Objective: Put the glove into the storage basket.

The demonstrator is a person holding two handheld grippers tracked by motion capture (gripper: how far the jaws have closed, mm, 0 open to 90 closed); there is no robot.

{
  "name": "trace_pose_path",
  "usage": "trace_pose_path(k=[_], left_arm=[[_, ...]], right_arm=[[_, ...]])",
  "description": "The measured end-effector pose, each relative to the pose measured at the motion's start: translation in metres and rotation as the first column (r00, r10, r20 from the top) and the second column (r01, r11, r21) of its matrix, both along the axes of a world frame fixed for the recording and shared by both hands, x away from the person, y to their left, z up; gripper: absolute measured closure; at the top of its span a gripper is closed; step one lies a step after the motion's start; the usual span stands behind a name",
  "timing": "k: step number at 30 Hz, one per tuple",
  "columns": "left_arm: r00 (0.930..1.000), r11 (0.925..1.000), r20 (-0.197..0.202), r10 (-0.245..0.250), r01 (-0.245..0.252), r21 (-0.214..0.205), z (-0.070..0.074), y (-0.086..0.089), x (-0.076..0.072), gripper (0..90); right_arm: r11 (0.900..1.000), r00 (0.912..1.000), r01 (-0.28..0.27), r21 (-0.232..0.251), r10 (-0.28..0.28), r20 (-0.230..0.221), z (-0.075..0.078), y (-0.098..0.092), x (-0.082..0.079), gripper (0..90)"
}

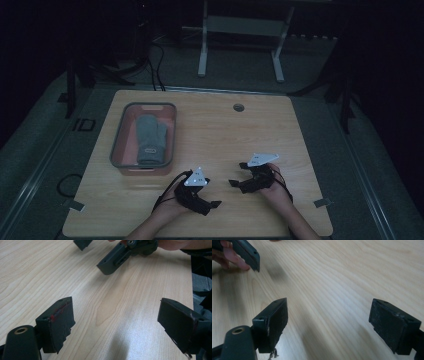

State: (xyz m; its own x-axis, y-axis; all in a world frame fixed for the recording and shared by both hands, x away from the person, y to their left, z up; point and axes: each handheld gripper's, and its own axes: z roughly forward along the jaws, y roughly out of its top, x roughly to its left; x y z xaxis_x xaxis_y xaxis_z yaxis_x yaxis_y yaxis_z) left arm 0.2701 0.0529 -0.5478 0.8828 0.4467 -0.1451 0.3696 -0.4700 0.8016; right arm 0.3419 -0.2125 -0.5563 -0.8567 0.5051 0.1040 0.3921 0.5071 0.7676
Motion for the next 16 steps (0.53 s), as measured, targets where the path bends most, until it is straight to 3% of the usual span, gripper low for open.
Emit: trace_pose_path(k=[6,16], left_arm=[[0.9997,0.9997,-0.001,-0.024,0.024,0.008,-0.0043,-0.0028,-0.0021,14.2],[0.9993,0.9997,0.028,-0.023,0.023,0.009,-0.0029,-0.0031,-0.0042,14.2]], right_arm=[[0.9997,0.9998,0.002,-0.024,-0.002,0.021,-0.0041,-0.0095,-0.0046,15.4],[0.9996,0.9993,0.022,-0.015,-0.021,0.030,-0.0047,-0.0120,-0.0032,15.4]])
